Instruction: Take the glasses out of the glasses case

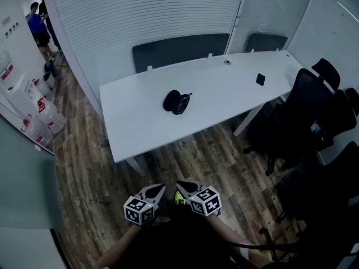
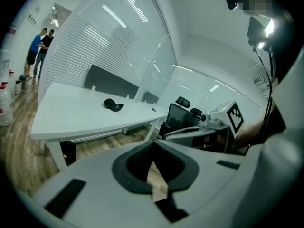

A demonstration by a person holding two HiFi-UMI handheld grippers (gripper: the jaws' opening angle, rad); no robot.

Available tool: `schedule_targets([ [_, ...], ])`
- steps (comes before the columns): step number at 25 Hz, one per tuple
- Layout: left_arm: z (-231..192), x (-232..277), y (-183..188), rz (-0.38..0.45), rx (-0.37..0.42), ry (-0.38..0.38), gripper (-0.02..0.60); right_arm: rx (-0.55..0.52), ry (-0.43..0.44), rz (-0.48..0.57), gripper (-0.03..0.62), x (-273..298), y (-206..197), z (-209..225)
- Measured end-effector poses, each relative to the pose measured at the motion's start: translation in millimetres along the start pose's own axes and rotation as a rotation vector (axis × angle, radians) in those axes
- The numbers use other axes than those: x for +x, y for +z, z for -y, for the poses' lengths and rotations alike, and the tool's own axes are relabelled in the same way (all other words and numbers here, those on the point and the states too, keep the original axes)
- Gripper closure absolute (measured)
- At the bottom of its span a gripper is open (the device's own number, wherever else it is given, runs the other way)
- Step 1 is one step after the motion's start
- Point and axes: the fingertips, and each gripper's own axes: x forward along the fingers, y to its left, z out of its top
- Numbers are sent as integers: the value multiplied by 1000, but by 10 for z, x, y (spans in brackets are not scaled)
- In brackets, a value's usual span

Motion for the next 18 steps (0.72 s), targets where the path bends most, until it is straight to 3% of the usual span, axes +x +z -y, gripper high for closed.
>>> schedule_targets([
  [18,-324,983,669,20,-1,63,572,-15,78,-20,574,254,596,1024],
])
